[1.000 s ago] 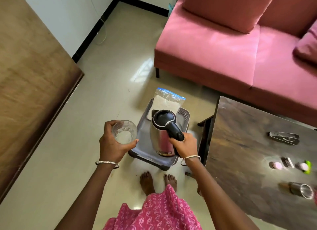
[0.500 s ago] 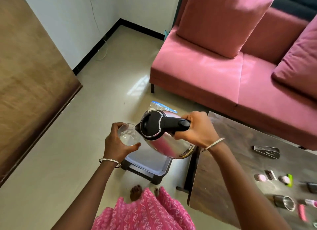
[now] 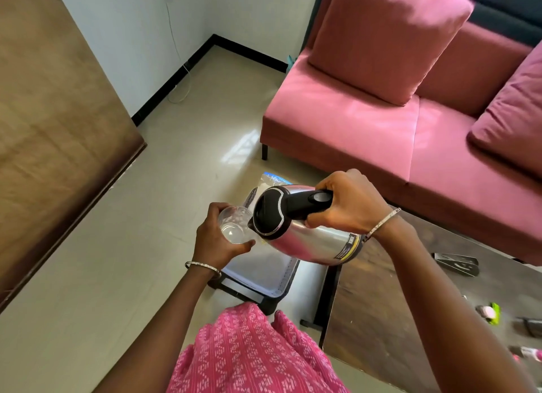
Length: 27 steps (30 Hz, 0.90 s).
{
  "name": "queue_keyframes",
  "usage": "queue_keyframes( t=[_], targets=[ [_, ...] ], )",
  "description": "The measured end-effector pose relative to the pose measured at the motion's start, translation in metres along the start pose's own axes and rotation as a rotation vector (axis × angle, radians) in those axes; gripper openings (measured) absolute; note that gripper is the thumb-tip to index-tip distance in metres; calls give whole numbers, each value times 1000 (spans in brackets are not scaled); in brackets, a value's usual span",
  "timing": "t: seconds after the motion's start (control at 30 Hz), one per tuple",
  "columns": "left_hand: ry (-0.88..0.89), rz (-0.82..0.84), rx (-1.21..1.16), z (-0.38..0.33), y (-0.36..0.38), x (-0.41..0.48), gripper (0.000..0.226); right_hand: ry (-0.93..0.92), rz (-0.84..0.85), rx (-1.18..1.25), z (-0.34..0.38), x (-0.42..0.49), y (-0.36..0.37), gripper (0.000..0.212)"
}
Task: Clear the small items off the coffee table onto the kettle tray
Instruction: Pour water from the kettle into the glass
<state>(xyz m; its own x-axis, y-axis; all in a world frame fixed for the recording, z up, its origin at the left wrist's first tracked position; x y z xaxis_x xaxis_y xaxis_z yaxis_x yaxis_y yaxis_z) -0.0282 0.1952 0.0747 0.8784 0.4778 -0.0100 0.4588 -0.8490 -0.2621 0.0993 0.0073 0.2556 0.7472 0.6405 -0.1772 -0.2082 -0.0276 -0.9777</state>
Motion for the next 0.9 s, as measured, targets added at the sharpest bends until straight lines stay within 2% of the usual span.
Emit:
queue_keyframes(
  t=[0.3, 0.9],
  targets=[
    [1, 28, 5, 1, 9, -2, 91, -24, -3, -104, 5, 8, -5, 37],
    [-37, 12, -41, 4, 11, 0, 89, -36, 9, -126, 3, 13, -7, 38]
  ],
)
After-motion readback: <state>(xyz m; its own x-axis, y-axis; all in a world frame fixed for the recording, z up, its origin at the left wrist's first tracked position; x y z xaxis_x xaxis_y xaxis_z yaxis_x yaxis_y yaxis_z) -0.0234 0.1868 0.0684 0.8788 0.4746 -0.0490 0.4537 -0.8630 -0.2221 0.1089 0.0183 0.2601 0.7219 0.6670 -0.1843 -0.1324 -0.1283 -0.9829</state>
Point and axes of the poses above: each hand's wrist, its own x-axis towards the middle knuckle, its own y-axis out of the palm, z = x × y, the point moved 7 cm from there along x, towards the middle knuckle, and after that the axes turned 12 degrees about -x, right-handed, at the moved point
